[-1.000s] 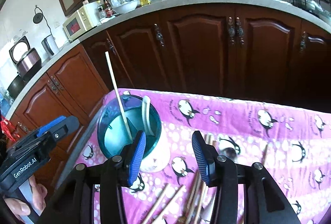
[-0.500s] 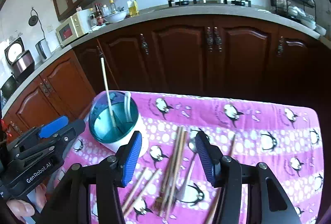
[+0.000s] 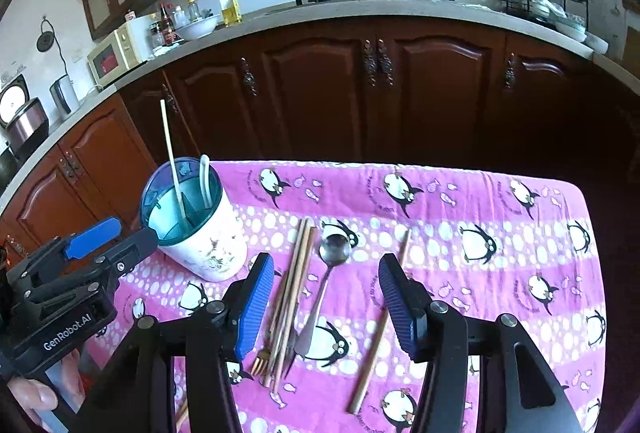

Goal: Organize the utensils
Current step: 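Open both tools and withdraw them from the white holder, then grasp another wooden chopstick with the left tool while the right tool grasps a single chopstick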

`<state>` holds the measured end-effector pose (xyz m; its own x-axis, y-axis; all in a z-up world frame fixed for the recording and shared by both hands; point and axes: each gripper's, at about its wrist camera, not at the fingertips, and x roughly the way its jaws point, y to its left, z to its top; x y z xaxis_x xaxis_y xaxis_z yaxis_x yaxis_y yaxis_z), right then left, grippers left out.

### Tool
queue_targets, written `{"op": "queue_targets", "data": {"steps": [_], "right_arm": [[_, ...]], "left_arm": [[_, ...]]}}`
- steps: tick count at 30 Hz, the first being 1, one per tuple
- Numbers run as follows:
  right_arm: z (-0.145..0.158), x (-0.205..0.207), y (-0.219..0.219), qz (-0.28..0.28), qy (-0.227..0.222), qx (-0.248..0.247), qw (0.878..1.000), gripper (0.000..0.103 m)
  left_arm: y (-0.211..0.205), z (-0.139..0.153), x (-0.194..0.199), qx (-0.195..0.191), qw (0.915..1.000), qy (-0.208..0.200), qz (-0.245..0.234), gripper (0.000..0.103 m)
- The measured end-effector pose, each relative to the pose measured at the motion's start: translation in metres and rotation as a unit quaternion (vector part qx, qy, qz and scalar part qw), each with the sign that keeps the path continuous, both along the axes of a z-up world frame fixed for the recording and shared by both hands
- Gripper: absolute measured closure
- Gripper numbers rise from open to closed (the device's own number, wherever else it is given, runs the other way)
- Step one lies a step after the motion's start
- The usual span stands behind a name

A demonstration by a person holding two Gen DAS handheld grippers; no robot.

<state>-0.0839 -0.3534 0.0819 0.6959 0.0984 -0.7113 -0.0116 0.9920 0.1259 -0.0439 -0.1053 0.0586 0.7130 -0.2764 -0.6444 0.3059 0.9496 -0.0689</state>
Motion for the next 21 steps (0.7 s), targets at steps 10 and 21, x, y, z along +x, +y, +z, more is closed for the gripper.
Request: {"op": "queue_targets", "data": {"steps": [10,21], "right_arm": [[-0.009,-0.005,-0.015,-0.016,0.014,0.000,1.000,0.049],[-0.016,-0.004,-0.016,-0.017,0.027,-0.001,0.999,0.047]], "left_arm": [[-0.004,-0.005,0.001,0.008,0.9999,0.006,-0.009,0.040],[-0.003,-0.010,0.004,0.005,0.9998,0.016,-0.011,0.040]]}}
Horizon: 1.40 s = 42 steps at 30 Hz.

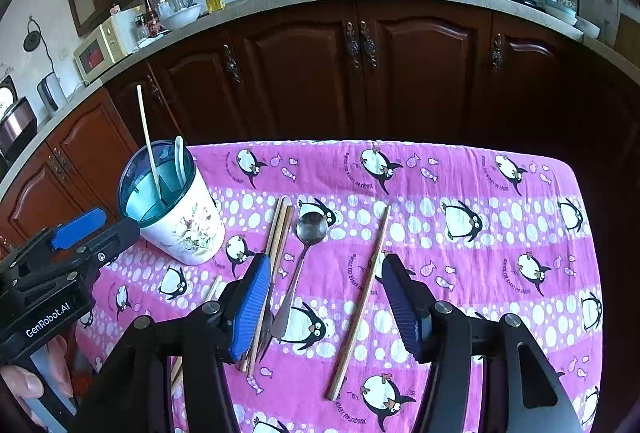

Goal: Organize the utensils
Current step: 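Grasp another wooden chopstick with the left tool while the right tool grasps a single chopstick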

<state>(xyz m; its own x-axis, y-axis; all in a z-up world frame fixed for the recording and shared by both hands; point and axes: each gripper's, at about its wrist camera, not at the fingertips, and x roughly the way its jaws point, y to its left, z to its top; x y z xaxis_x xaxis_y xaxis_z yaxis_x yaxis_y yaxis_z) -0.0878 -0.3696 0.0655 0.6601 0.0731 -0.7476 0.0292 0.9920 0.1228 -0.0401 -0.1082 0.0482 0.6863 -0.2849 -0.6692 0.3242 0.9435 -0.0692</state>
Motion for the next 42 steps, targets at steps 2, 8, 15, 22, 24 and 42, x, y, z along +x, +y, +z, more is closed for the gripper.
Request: {"op": "queue_targets", "data": {"steps": [2,8,15,22,24,42], "right_arm": [[-0.001,0.001,-0.001,-0.001,0.002,0.001,1.000,0.047],[-0.006,0.003,-0.007,-0.004,0.012,-0.001,1.000,0.043],[-0.030,0.002,-0.021,-0.010,0.048,0.008,0.999,0.042],[-0.063,0.010,-0.034,-0.012,0.089,0.029,0.996,0.042],[-0.071,0.014,-0.037,-0.014,0.101,0.037,0.994,0.042],[-0.142,0.062,-0.055,-0.017,0.152,0.098,0.983,0.094]], "left_arm": [[0.002,-0.002,0.001,-0.002,1.0000,0.005,-0.001,0.038],[0.013,-0.013,0.007,-0.030,0.9984,0.044,-0.018,0.024],[0.037,-0.049,0.021,-0.052,0.9903,0.127,-0.024,0.024],[0.031,-0.092,0.023,-0.012,0.9864,0.161,-0.031,0.024],[0.029,-0.102,0.027,-0.007,0.9857,0.166,-0.028,0.024],[0.002,-0.143,0.057,0.038,0.9794,0.195,-0.034,0.024]]}}
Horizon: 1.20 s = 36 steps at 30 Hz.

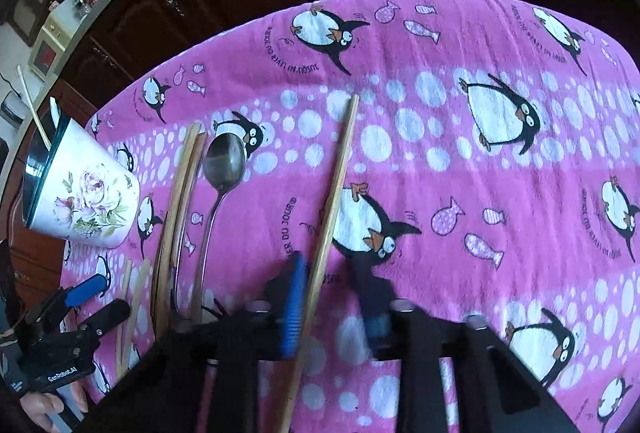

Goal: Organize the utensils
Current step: 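Grasp another wooden chopstick with the left tool while the right tool grasps a single chopstick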

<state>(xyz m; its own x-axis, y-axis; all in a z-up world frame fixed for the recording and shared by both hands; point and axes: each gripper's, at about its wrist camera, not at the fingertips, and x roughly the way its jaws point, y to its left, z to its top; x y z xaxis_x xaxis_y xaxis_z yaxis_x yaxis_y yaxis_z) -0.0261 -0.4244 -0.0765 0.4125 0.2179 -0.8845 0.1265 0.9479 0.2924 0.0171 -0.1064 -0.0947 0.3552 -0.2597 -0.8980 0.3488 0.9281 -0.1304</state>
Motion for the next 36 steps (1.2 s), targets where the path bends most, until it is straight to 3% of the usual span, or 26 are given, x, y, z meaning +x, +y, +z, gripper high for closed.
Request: {"op": "queue_targets", "data": {"steps": [9,11,13,15,19,23,27,29,34,36], "right_arm": [[-0.002,-0.067,0.009,0.051,0.040,0.024,0.998,0.096],[0.001,-0.069,0.008,0.047,0.034,0.022,0.998,0.093],[0.009,-0.063,0.006,0.043,0.020,0.015,0.999,0.081],[0.016,-0.054,0.005,0.042,0.010,0.013,0.999,0.076],[0.019,-0.039,0.008,0.037,0.001,0.010,0.999,0.075],[0.019,-0.027,0.014,0.039,0.000,0.006,0.999,0.075],[0.018,-0.017,0.016,0.041,0.005,-0.006,0.999,0.075],[0.016,-0.010,0.018,0.043,0.010,-0.015,0.999,0.075],[0.006,0.002,0.024,0.050,0.027,-0.030,0.998,0.075],[0.003,0.006,0.028,0.052,0.024,-0.039,0.998,0.077]], "left_arm": [[0.004,-0.003,0.003,0.000,1.0000,0.002,0.006,0.024],[0.002,-0.004,0.004,0.003,1.0000,0.004,0.007,0.023],[0.001,-0.004,0.005,0.004,1.0000,0.007,0.004,0.022],[-0.001,-0.006,0.006,0.006,0.9998,0.015,-0.007,0.017],[-0.007,-0.005,0.005,0.022,0.9996,0.013,-0.014,0.017],[-0.004,0.005,0.004,0.004,1.0000,-0.002,-0.006,0.029],[-0.006,0.006,0.005,0.019,0.9997,-0.011,-0.010,0.033],[-0.008,0.001,0.009,0.028,0.9995,-0.005,-0.012,0.041],[-0.008,-0.003,0.018,0.029,0.9995,-0.003,-0.011,0.048],[-0.011,-0.004,0.018,0.033,0.9992,-0.010,-0.020,0.056]]}}
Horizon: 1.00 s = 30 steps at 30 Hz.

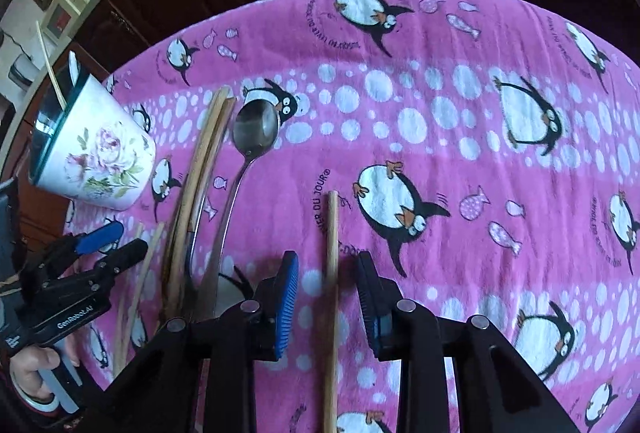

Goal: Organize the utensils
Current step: 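Grasp another wooden chopstick with the left tool while the right tool grasps a single chopstick, then lift and carry the chopsticks over the white holder with both tools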

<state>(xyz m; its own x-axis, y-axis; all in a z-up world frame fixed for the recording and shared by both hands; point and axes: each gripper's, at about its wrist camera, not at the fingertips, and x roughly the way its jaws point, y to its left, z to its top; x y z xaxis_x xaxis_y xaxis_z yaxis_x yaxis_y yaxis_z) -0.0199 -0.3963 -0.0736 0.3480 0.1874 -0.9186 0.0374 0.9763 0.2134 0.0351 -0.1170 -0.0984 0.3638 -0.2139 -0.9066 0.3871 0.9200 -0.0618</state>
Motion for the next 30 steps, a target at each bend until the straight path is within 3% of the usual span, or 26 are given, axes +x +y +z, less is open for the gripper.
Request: {"op": "queue_targets", "data": {"steps": [3,4,8,17,24,30], "right_arm": [[0.000,0.004,0.007,0.008,-0.013,-0.017,1.000,0.097],[0.001,0.004,0.008,0.011,-0.013,-0.014,1.000,0.098],[0.020,-0.004,0.009,0.016,-0.037,-0.008,0.999,0.098],[0.081,-0.030,0.010,0.031,-0.099,0.024,0.994,0.098],[0.123,-0.051,0.023,0.057,-0.142,0.033,0.988,0.098],[0.145,-0.059,0.036,0.073,-0.163,0.032,0.983,0.098]], "left_arm": [[-0.002,0.001,0.000,-0.005,0.9999,0.000,-0.011,0.085],[-0.006,0.001,-0.001,-0.008,0.9999,0.002,-0.010,0.097],[0.009,0.016,-0.004,-0.043,0.9990,0.004,-0.003,0.098],[0.043,0.067,-0.035,-0.093,0.9942,-0.054,0.007,0.098],[0.073,0.107,-0.058,-0.101,0.9899,-0.098,0.011,0.098],[0.081,0.121,-0.066,-0.105,0.9876,-0.115,0.022,0.098]]}}
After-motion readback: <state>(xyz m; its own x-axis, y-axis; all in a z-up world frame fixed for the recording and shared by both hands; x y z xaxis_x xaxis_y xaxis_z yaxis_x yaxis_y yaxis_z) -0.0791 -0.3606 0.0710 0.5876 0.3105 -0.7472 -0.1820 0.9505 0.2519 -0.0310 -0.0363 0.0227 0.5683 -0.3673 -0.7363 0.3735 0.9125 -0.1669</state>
